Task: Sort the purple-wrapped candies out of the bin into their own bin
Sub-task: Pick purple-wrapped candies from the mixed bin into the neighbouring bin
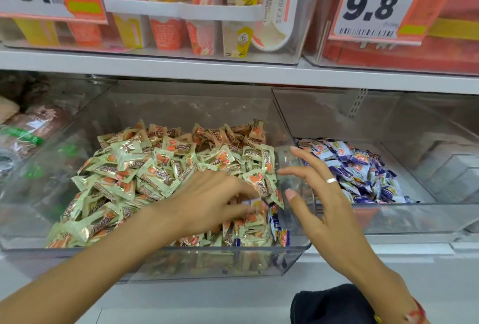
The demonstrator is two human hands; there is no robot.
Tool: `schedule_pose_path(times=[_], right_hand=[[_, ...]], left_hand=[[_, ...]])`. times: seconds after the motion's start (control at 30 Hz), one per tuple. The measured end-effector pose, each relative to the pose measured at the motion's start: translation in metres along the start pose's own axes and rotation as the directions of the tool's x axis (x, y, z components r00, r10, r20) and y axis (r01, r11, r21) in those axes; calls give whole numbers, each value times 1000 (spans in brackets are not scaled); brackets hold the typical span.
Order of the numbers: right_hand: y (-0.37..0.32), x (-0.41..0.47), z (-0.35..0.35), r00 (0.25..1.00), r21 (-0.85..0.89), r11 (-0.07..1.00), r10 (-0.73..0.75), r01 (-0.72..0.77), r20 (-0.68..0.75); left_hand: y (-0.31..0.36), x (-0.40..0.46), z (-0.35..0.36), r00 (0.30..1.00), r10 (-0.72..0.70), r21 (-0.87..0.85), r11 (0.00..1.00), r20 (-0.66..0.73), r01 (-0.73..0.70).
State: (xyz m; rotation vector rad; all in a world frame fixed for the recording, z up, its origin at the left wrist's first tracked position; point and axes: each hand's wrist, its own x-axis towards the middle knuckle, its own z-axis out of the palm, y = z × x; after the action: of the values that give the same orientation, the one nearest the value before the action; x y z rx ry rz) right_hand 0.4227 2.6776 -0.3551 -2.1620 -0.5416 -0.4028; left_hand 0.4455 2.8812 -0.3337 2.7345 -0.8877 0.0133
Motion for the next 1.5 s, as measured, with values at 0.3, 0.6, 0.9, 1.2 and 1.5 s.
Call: schedule_pose_path(times=[0.3,0.6,0.9,1.2,1.5], right_hand=[[-22,14,1,980,156,987,0,32,-200],[-22,4,0,970,305,951,32,45,-242],[-15,0,-3,912,271,951,-25,147,-408],[-11,-1,-3,906,249,964,18,96,-422],[-7,-5,-9,945,234,968,-6,87,-326]], left_hand=[[27,-3,-21,953,-288,-763,635,-89,121],[4,-1,0,927,-10,-295,947,376,129],[-25,-9,-29,962,-222,260,931,-160,258],[7,27,23,929,309,47,945,202,-324],[-39,11,1,946,236,159,949,222,-273]])
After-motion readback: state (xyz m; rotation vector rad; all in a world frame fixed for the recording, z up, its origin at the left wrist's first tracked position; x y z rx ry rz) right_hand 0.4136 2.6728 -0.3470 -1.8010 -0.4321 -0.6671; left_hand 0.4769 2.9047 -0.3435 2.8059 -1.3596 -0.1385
